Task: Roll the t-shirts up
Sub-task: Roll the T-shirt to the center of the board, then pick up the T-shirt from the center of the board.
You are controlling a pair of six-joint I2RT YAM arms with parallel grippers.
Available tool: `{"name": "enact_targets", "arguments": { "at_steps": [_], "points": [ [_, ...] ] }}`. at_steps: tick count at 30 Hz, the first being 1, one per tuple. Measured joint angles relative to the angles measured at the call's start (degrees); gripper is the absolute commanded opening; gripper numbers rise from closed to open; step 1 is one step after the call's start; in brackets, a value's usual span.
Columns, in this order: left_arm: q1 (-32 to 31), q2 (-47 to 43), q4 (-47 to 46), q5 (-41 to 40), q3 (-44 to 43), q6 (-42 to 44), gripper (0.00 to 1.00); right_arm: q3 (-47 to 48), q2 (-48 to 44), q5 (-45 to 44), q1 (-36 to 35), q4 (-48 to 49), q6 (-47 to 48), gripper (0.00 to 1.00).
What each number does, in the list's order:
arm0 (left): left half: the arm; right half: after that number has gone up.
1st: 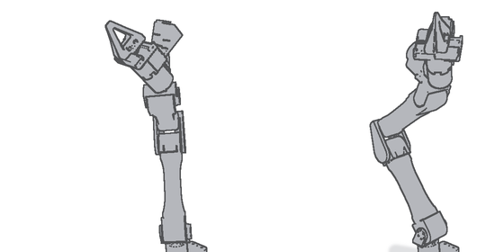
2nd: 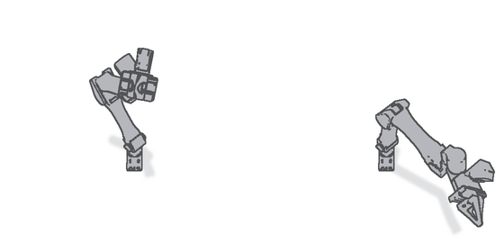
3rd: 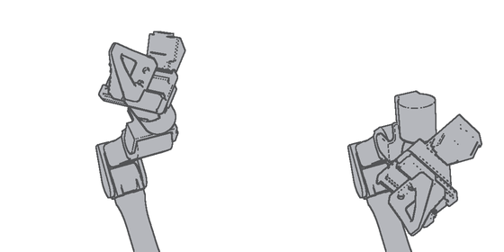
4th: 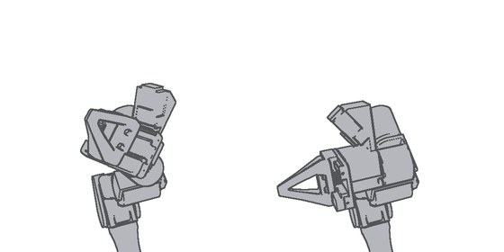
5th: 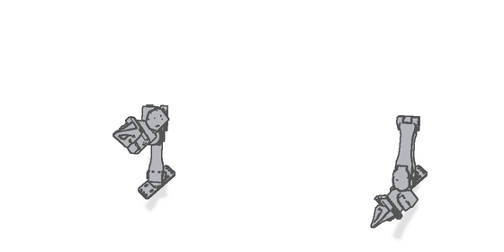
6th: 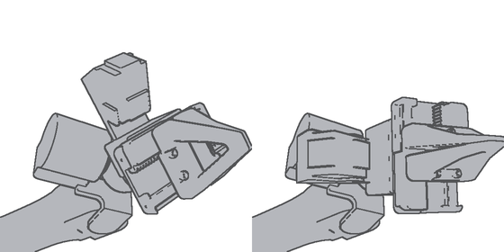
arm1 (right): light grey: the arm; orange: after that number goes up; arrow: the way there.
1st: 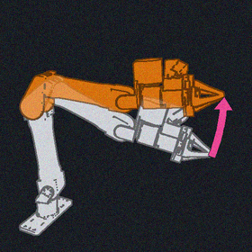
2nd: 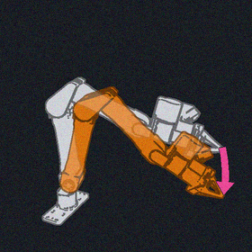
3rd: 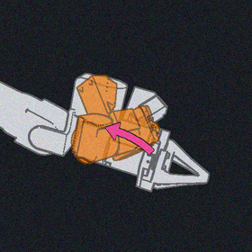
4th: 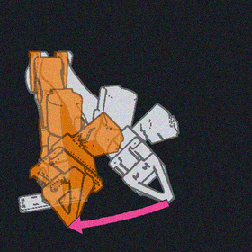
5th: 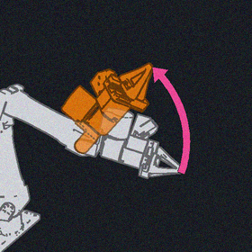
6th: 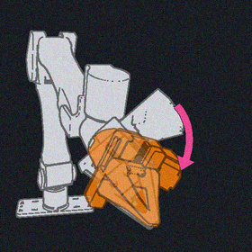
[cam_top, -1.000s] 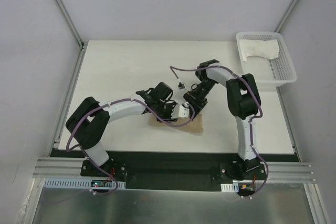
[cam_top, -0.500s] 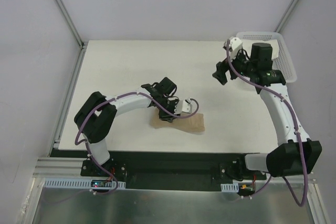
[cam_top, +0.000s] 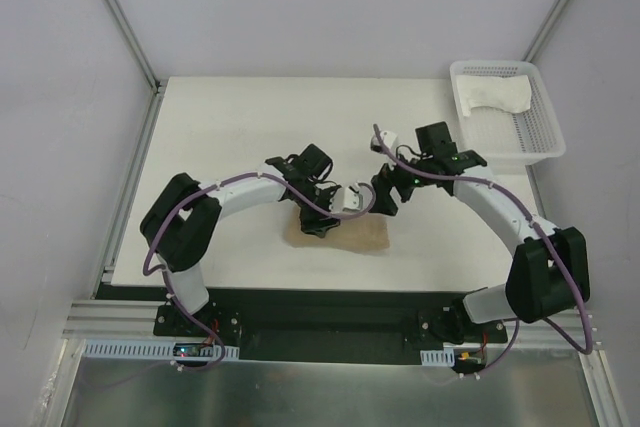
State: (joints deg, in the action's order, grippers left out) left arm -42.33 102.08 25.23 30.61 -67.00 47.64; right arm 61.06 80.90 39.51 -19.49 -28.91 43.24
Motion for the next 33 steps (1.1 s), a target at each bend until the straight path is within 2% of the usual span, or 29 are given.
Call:
{"name": "enact_targets", "arguments": {
  "at_steps": [5, 8, 15, 20, 23, 33],
  "points": [
    [3.91, -1.55, 1.64, 3.26, 0.31, -3.10, 0.62, -2.23, 2.34, 0.39, -6.51, 0.33, 2.16, 0.96],
    [7.39, -6.23, 2.58, 3.54, 1.84, -4.79, 0.63, -1.73, 6.08, 1.90, -10.21, 1.20, 3.13, 0.96],
    [11.28, -20.13, 7.28, 3.50, 9.64, -8.28, 0.64, 9.75, 15.72, 4.31, -16.46, 3.06, 5.05, 0.96],
    [12.50, -30.25, 4.96, 4.98, 11.30, -12.39, 0.66, 15.28, 25.05, 1.79, -18.47, -3.21, 10.51, 0.96],
    [15.69, -35.98, 4.37, 4.74, 13.97, -13.16, 0.68, 16.61, 29.49, 0.26, -19.91, -7.67, 13.31, 0.96],
    [21.20, -44.17, 6.56, 1.64, 20.17, -13.60, 0.69, 17.49, 31.80, -8.04, -25.59, -12.02, 17.44, 0.96]
  ]
}}
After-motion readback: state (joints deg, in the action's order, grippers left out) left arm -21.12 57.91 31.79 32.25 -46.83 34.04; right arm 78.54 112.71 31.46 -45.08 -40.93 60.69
